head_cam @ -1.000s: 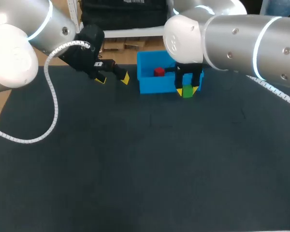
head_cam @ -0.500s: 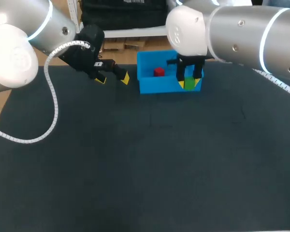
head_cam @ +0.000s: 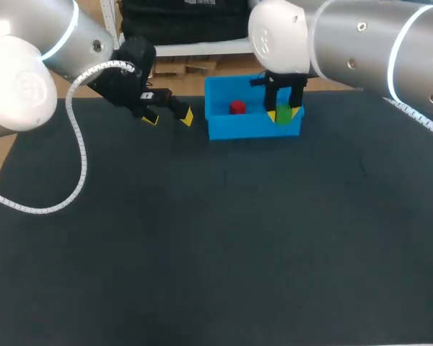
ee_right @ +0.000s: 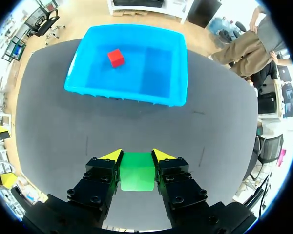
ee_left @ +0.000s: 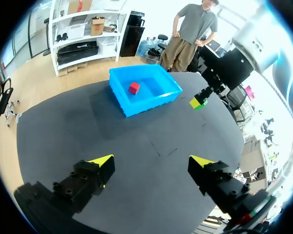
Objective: Use the left arm to pick the red cube and place it into the blue plastic box first, then use the right arm to grasp the green cube and put it into the same blue plastic box after the first action is fully finished.
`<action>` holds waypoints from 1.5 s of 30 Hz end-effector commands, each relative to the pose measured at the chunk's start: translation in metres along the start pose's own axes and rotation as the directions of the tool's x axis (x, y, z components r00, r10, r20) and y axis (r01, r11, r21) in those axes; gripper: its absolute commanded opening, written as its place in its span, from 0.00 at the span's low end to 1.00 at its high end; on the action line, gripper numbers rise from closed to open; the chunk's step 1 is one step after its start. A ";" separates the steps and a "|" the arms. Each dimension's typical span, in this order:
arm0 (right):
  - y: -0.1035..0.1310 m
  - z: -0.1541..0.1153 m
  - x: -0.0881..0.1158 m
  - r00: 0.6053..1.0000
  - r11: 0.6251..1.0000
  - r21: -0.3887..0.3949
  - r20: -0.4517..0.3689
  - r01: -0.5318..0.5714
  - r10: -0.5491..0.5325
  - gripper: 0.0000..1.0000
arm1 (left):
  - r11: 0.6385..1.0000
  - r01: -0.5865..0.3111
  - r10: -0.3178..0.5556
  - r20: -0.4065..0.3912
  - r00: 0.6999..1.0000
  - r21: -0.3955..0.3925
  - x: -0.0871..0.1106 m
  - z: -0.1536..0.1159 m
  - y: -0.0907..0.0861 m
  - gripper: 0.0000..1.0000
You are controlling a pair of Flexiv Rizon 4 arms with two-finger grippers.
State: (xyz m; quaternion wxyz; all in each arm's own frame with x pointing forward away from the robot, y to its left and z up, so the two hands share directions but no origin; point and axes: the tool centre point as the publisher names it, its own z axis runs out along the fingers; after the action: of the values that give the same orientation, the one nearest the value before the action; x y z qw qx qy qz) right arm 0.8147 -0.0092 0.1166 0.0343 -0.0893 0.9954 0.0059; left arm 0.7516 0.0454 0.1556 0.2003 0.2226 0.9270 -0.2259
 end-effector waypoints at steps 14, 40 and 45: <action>-0.006 -0.017 -0.028 1.000 1.000 0.008 0.005 0.014 -0.014 0.00 | 1.000 -0.002 0.002 0.003 1.000 0.004 0.001 -0.001 0.001 1.00; -0.013 -0.039 -0.057 0.999 1.000 0.013 0.034 0.024 -0.025 0.00 | 1.000 -0.002 0.002 0.003 1.000 0.004 0.001 -0.001 0.001 1.00; -0.015 -0.043 -0.063 0.999 1.000 0.015 0.043 0.023 -0.024 0.00 | 1.000 -0.002 0.002 0.003 1.000 0.004 0.001 -0.001 0.001 1.00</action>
State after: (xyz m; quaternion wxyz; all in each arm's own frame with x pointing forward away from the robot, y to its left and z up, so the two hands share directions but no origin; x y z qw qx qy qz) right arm 0.8651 -0.0163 0.1607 0.0763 -0.0999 0.9921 0.0020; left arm 0.7515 0.0454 0.1556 0.2003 0.2225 0.9270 -0.2259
